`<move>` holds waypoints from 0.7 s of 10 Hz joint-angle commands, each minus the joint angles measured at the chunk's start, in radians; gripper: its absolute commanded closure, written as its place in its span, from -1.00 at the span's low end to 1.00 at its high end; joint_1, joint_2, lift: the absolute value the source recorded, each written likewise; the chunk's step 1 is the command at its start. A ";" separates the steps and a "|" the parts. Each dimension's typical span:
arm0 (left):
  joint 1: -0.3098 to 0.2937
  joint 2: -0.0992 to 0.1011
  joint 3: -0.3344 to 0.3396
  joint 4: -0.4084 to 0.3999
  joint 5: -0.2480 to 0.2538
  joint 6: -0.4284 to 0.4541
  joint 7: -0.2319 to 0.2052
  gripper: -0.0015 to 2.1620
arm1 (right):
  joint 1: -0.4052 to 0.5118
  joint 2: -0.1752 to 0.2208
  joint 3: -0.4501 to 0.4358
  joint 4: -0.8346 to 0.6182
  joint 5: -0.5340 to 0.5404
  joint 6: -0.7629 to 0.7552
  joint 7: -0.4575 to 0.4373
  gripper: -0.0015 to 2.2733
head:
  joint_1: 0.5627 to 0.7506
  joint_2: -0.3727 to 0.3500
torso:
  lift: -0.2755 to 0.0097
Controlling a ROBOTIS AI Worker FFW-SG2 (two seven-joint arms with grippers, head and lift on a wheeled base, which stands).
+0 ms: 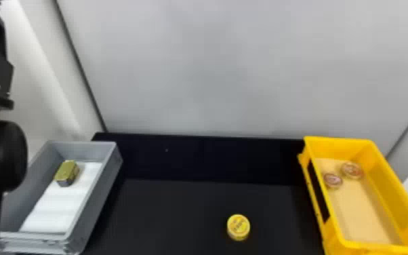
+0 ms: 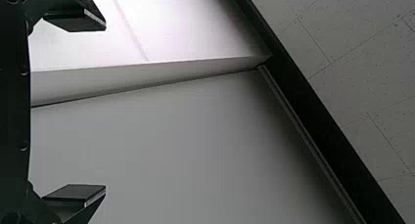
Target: Pick up the round yellow can and place it in the yellow rectangular box
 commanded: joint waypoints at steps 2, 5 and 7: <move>-0.005 -0.001 -0.005 0.000 0.000 0.000 0.001 -0.90 | 0.014 0.008 -0.006 0.009 -0.067 0.056 -0.019 -0.89 | 0.07 0.18 | 0.86; -0.015 0.002 -0.016 0.005 -0.026 0.000 0.006 -0.90 | 0.019 0.068 -0.074 0.025 -0.403 0.369 -0.033 -0.90 | 0.07 0.18 | 0.86; -0.022 0.002 -0.022 0.008 -0.026 0.000 0.008 -0.90 | -0.016 0.126 -0.121 0.043 -0.551 0.676 0.011 -0.90 | 0.07 0.18 | 0.86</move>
